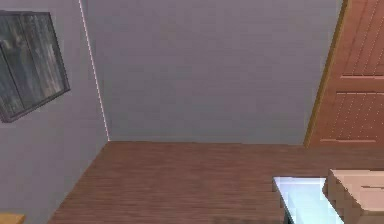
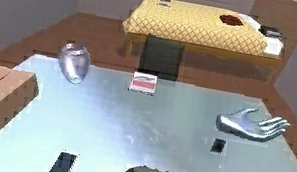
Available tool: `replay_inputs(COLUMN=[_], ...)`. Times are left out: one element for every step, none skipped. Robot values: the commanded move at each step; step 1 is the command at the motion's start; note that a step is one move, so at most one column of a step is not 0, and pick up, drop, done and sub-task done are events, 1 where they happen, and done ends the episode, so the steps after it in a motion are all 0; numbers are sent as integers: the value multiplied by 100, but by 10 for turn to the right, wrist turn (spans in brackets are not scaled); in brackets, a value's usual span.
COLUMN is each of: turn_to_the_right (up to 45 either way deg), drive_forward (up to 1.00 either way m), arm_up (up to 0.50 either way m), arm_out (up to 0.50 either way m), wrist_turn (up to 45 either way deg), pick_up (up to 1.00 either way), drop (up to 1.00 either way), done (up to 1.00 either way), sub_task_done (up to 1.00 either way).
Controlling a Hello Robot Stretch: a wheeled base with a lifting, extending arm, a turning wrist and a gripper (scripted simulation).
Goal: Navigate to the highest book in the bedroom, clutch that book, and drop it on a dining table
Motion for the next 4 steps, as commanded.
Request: replay_inputs(turn_to_the_right=[30, 0, 300, 0], drive_forward=[0, 80, 0, 50], arm_up=[0, 0, 0, 0], arm_out=[0, 0, 0, 0], wrist_turn=[0, 0, 0, 0], pick_up=[0, 0, 0, 0], drop=[0, 0, 0, 0], done=[0, 0, 0, 0], sub_task_done=[0, 0, 0, 0])
